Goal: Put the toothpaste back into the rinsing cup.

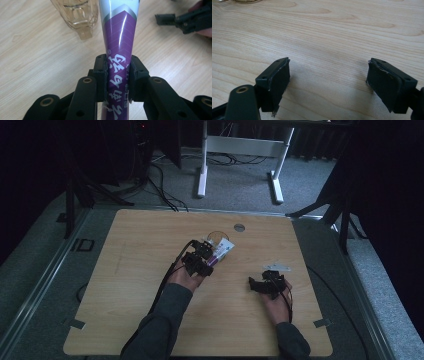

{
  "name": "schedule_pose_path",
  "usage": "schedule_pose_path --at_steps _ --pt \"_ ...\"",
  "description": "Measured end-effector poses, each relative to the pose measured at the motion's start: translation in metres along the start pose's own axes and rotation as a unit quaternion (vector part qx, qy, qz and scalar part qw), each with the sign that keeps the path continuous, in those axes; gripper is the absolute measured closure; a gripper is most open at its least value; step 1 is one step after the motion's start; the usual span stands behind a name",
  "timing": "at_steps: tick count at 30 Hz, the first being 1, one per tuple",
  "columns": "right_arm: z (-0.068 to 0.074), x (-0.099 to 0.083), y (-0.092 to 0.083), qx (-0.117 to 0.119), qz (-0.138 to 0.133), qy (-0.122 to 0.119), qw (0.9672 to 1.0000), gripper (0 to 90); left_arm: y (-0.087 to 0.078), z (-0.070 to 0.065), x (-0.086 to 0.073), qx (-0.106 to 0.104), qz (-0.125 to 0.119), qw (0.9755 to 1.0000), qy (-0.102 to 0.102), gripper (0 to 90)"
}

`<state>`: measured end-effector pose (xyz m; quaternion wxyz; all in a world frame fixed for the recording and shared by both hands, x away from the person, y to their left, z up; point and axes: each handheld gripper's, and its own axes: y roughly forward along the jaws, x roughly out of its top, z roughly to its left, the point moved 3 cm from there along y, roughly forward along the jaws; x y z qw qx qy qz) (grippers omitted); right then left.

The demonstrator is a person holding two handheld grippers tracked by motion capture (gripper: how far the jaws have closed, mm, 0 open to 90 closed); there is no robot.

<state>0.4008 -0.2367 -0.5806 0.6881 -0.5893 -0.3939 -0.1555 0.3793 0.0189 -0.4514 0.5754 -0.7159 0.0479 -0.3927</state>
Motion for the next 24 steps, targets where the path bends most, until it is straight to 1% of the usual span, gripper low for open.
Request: schedule_pose_path --at_steps 2,4,6,10,11,12,15,17,19,20,21,24 --pt "0.0 0.0 0.0 0.0 0.0 0.0 1.0 18.4 0.0 0.0 0.0 0.0 -0.004 1.0 -0.002 72.0" --pt "0.0 0.0 0.0 0.0 0.0 0.0 1.0 18.4 -0.001 0.002 0.002 0.002 -0.012 0.9999 -0.005 72.0" --pt "0.0 0.0 0.0 0.0 0.0 0.0 1.0 18.4 -0.002 0.003 0.001 0.009 -0.022 0.9997 -0.006 71.9" --pt "0.0 0.0 0.0 0.001 -0.001 -0.001 1.0 18.4 -0.003 0.005 0.001 0.016 -0.03 0.9994 -0.006 72.0" --pt "0.0 0.0 0.0 0.001 -0.001 -0.001 1.0 18.4 -0.004 0.005 0.001 0.016 -0.032 0.9993 -0.006 72.0" --pt "0.0 0.0 0.0 0.001 0.0 -0.001 1.0 18.4 -0.005 0.006 0.002 0.016 -0.04 0.9991 -0.01 72.0" --pt "0.0 0.0 0.0 0.001 0.0 -0.001 1.0 18.4 -0.006 0.007 0.002 0.015 -0.044 0.9988 -0.013 72.0" --pt "0.001 0.0 0.0 0.001 -0.001 -0.001 1.0 18.4 -0.007 0.01 0.004 0.013 -0.059 0.9979 -0.023 72.0" --pt "0.001 0.0 0.0 0.002 0.0 -0.001 1.0 18.4 -0.006 0.011 0.005 0.015 -0.068 0.9972 -0.026 72.0" --pt "0.001 0.0 0.0 0.002 0.0 -0.001 1.0 18.4 -0.006 0.011 0.005 0.015 -0.068 0.9972 -0.026 72.0" --pt "0.001 0.0 0.0 0.002 -0.001 -0.002 1.0 18.4 -0.007 0.013 0.005 0.023 -0.079 0.9964 -0.023 72.0" --pt "0.001 0.0 0.0 0.002 -0.001 -0.002 1.0 18.4 -0.009 0.015 0.006 0.028 -0.096 0.9948 -0.019 71.9"
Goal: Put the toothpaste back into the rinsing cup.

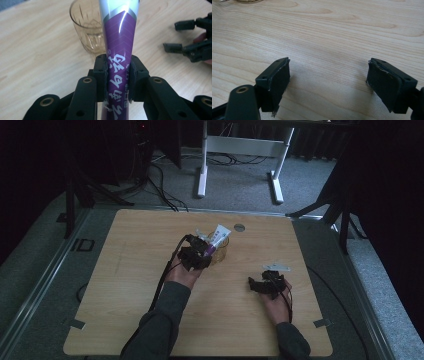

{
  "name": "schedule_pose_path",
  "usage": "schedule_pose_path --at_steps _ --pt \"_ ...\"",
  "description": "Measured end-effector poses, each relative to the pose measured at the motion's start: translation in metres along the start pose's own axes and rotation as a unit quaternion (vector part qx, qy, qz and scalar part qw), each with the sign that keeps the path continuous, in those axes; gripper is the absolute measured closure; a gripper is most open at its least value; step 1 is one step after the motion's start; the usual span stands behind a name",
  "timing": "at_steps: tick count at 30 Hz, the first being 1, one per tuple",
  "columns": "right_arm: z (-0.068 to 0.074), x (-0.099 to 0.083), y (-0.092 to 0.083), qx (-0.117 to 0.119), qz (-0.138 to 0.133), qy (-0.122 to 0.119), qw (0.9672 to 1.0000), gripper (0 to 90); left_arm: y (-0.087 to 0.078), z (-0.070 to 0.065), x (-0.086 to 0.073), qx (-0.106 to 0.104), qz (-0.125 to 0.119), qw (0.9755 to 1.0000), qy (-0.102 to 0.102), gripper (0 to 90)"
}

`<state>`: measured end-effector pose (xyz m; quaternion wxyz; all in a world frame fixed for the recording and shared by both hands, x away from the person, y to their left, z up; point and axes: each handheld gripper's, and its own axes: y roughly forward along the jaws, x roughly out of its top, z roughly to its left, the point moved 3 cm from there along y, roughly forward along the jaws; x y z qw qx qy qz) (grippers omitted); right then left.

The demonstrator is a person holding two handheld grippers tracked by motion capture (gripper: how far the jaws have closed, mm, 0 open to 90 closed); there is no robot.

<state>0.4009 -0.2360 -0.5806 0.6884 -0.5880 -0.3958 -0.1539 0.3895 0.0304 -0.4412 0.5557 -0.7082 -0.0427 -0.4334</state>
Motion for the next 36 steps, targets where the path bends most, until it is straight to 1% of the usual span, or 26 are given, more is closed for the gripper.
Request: schedule_pose_path --at_steps 2,6,7,8,9,12,15,16,17,19,21,22,27,31,33,36 --pt "0.0 0.0 0.0 0.0 0.0 0.0 1.0 18.4 -0.001 0.002 0.001 0.002 -0.013 0.9999 0.003 71.9" --pt "0.0 0.0 0.0 0.001 0.0 -0.001 1.0 18.4 -0.002 0.004 0.003 0.003 -0.024 0.9997 0.004 71.9" --pt "0.0 0.0 0.0 0.001 0.0 -0.001 1.0 18.5 -0.002 0.004 0.003 0.004 -0.027 0.9996 0.007 71.9" --pt "0.0 0.0 0.0 0.001 0.0 -0.001 1.0 18.5 -0.002 0.004 0.003 0.004 -0.027 0.9996 0.007 71.9" --pt "0.0 0.0 0.0 0.001 0.0 -0.001 1.0 18.4 -0.002 0.004 0.004 0.005 -0.037 0.9993 0.01 71.9" --pt "0.0 0.0 0.0 0.001 0.0 -0.002 1.0 18.5 -0.001 0.004 0.005 0.005 -0.049 0.9987 0.008 71.9" --pt "0.0 0.0 0.0 0.001 0.0 -0.002 1.0 18.4 -0.001 0.004 0.006 0.005 -0.052 0.9986 0.008 71.9" --pt "0.0 0.0 0.0 0.001 0.001 -0.001 1.0 18.5 -0.001 0.004 0.007 0.004 -0.056 0.9984 0.005 71.9" --pt "0.0 0.0 0.0 0.001 0.001 -0.001 1.0 18.4 -0.002 0.005 0.007 0.007 -0.063 0.998 0.004 71.9" --pt "0.0 0.0 0.0 0.002 0.001 -0.001 1.0 18.4 -0.002 0.006 0.008 0.008 -0.07 0.9975 0.001 71.9" --pt "0.0 0.0 0.0 0.002 0.001 -0.001 1.0 18.4 -0.002 0.006 0.008 0.008 -0.07 0.9975 0.001 71.9" --pt "0.0 0.0 0.0 0.001 0.0 -0.001 1.0 18.5 -0.003 0.008 0.009 0.007 -0.079 0.9968 0.001 71.9" --pt "0.0 0.0 0.0 0.001 0.0 -0.001 1.0 18.4 -0.004 0.011 0.012 0.005 -0.081 0.9967 0.002 71.8" --pt "0.0 0.0 0.0 0.001 0.001 -0.001 1.0 18.4 -0.007 0.014 0.016 0.008 -0.092 0.9957 0.003 71.8" --pt "0.0 0.0 0.0 0.001 0.001 -0.001 1.0 18.4 -0.007 0.014 0.016 0.008 -0.092 0.9957 0.003 71.8" --pt "0.0 0.0 0.0 0.002 0.001 -0.002 1.0 18.5 -0.011 0.02 0.02 0.011 -0.096 0.9953 0.003 71.8"
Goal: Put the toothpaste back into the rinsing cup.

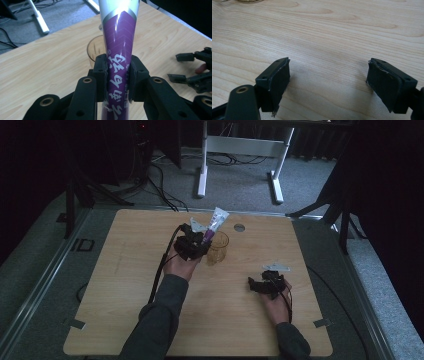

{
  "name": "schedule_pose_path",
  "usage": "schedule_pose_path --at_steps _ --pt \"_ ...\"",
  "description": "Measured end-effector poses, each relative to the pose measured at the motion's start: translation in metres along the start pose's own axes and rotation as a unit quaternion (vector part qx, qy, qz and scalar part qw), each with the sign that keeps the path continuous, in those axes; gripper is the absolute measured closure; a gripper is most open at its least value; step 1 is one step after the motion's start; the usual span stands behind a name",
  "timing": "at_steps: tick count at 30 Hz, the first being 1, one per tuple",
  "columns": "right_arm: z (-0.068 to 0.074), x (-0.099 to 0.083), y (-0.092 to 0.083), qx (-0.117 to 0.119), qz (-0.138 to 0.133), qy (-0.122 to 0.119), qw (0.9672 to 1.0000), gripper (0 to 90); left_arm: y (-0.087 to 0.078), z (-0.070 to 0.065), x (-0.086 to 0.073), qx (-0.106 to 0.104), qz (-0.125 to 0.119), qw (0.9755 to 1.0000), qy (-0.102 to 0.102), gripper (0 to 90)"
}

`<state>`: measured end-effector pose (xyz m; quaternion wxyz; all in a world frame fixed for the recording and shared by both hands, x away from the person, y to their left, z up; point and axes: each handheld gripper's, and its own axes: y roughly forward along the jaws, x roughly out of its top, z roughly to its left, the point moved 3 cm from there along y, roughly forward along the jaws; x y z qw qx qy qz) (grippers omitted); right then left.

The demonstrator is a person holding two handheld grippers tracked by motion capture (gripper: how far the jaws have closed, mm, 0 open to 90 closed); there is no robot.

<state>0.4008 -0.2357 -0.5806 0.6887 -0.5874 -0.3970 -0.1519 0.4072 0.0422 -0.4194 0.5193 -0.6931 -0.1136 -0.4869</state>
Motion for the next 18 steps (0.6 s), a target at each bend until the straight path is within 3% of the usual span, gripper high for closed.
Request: schedule_pose_path --at_steps 11,18 --pt "0.0 0.0 0.0 0.0 0.0 0.0 1.0 18.5 0.0 0.006 0.012 0.01 -0.015 0.9998 0.011 71.8" --pt "0.0 0.0 0.0 0.0 0.0 0.0 1.0 18.5 0.002 0.008 0.019 0.007 -0.027 0.9996 0.003 71.8"
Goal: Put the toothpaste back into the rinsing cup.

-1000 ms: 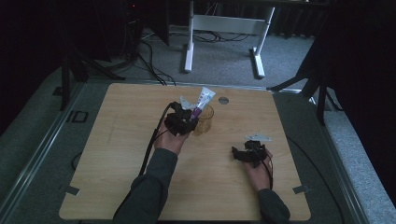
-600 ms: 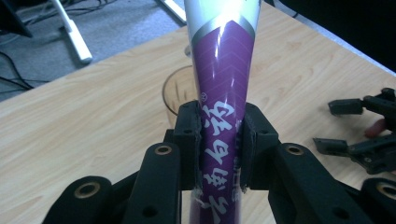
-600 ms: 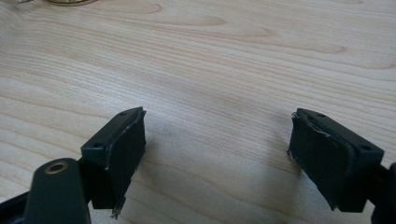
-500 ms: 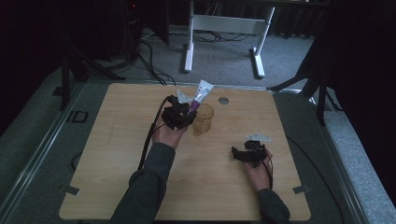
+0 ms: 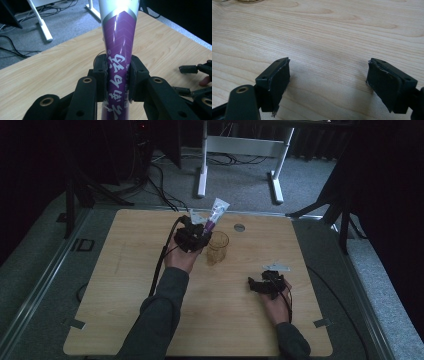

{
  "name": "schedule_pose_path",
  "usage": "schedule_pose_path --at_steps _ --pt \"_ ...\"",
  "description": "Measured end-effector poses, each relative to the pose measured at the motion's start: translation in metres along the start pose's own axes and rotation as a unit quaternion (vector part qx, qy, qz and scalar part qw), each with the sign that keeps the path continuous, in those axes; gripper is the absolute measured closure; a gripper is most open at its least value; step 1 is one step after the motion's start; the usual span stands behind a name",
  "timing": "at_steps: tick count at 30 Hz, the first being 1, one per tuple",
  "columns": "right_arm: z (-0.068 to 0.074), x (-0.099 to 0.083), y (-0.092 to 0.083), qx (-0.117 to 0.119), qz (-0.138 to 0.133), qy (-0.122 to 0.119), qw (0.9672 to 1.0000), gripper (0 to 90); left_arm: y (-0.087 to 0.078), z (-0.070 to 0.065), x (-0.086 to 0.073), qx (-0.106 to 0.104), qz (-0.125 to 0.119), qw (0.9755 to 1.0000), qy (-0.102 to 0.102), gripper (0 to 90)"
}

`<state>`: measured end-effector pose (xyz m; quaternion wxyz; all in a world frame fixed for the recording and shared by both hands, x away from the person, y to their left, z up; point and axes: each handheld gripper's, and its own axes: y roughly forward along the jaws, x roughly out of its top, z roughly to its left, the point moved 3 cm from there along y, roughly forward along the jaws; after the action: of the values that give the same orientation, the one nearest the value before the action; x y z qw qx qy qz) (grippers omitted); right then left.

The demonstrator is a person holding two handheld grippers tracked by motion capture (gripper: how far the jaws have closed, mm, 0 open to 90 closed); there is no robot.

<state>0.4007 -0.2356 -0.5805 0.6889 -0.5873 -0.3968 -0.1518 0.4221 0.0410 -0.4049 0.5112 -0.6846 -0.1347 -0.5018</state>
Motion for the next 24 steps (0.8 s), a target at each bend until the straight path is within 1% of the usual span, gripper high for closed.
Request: schedule_pose_path --at_steps 2,6,8,11,15,16,19,21,24 --pt "0.0 0.0 0.0 0.0 0.0 0.0 1.0 18.5 0.001 0.0 0.002 0.002 -0.006 1.0 -0.003 71.7" --pt "0.0 0.0 0.0 0.0 0.0 0.0 1.0 18.4 0.004 0.002 0.003 -0.002 -0.018 0.9996 -0.02 71.7" --pt "0.0 0.0 0.0 0.0 0.0 0.001 1.0 18.5 0.005 0.002 0.003 -0.002 -0.019 0.9996 -0.022 71.7" --pt "0.0 0.0 0.0 0.0 0.0 0.0 1.0 18.5 0.009 0.004 0.003 0.005 -0.022 0.9994 -0.027 71.6" --pt "0.0 0.0 0.0 0.0 0.0 0.0 1.0 18.5 0.009 0.005 0.003 0.008 -0.025 0.9992 -0.029 71.7" --pt "0.0 0.0 0.0 0.0 0.0 0.0 1.0 18.4 0.009 0.006 0.004 0.009 -0.034 0.9987 -0.037 71.7" --pt "0.0 0.0 0.0 0.0 0.0 0.0 1.0 18.5 0.009 0.008 0.006 0.007 -0.045 0.9979 -0.046 71.7" --pt "0.0 0.0 0.0 0.0 0.0 0.0 1.0 18.5 0.009 0.008 0.007 0.01 -0.048 0.9977 -0.047 71.6" --pt "0.0 0.0 0.0 0.0 0.0 0.0 1.0 18.4 0.011 0.011 0.009 0.015 -0.057 0.9967 -0.056 71.6"
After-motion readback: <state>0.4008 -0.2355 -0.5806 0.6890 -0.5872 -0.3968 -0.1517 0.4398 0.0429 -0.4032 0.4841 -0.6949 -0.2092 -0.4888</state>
